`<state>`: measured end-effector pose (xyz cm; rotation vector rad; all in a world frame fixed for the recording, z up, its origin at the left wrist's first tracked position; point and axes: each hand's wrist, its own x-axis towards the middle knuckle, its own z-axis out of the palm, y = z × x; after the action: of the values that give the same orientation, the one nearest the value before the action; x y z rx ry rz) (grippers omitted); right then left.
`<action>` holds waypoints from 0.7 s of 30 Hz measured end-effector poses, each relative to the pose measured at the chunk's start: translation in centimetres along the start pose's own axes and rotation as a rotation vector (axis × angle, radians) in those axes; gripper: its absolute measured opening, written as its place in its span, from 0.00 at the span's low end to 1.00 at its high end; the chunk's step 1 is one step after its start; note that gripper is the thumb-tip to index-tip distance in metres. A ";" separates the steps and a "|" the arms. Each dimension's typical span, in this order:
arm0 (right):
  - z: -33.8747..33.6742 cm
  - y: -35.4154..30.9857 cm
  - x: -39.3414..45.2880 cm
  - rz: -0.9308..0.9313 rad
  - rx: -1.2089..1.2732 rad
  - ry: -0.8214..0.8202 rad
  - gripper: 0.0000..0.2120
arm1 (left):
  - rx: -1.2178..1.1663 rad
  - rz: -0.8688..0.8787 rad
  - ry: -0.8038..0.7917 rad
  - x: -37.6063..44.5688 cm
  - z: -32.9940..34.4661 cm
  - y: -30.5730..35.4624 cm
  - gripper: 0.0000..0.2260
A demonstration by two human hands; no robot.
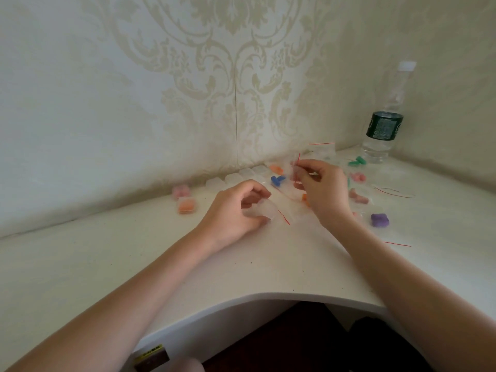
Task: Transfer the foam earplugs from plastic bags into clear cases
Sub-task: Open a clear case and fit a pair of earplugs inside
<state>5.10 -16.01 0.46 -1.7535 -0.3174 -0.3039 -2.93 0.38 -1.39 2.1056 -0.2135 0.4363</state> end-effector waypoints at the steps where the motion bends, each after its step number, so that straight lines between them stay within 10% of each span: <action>1: 0.0 -0.1 -0.1 -0.014 -0.002 0.000 0.06 | 0.036 0.002 -0.013 0.0 0.0 0.1 0.18; 10: 0.3 -1.3 -1.1 0.099 0.175 -0.145 0.04 | -0.088 0.099 0.250 -0.2 0.2 2.0 0.09; 21: 1.1 -2.2 -3.3 -0.215 -0.071 -0.339 0.08 | -0.503 -0.130 0.290 0.1 0.3 2.1 0.04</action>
<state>1.22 -14.61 1.03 -1.8430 -0.7508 -0.1709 -3.47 -1.01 0.16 1.5339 -0.0114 0.5401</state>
